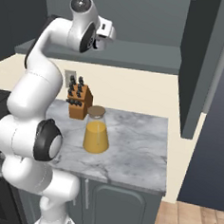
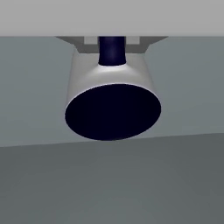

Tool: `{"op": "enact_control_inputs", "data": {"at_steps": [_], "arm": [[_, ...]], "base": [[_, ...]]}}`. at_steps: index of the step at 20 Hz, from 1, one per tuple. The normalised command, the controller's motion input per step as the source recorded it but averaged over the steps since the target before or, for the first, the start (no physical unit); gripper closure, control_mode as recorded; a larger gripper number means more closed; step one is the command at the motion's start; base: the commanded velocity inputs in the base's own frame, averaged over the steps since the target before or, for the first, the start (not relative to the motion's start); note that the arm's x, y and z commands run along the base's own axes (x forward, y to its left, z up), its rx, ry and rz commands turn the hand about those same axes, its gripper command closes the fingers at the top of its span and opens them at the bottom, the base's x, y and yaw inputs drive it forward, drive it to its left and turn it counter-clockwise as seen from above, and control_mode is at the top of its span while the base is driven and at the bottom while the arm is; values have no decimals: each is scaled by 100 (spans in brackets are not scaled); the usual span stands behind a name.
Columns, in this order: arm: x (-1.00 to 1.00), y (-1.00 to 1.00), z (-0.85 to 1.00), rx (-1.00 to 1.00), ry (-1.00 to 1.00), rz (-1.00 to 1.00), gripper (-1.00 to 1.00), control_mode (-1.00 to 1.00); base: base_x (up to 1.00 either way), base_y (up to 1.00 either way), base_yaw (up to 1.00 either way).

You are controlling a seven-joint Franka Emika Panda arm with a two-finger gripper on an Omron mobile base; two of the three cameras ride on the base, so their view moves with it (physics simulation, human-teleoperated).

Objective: There is a tray on the dining counter. Grab the cup, mug, and pitcher and place them on the tray. The pitcher may be placed next to the tray if it cannot fit the tray.

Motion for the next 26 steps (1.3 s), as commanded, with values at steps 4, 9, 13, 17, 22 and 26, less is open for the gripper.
{"op": "enact_control_inputs", "data": {"at_steps": [4,9,13,17,22,26], "arm": [[-64,-2,1,0,-3,0,100,-100],[-92,0,11,0,0,0,100,-100],[-88,0,8,0,0,0,100,-100],[-99,0,0,0,0,0,100,-100],[-99,0,0,0,0,0,100,-100],[-83,0,0,0,0,-2,100,-100]], "base": [[0,0,0],[0,0,0],[0,0,0],[0,0,0],[0,0,0],[0,0,0]]}}
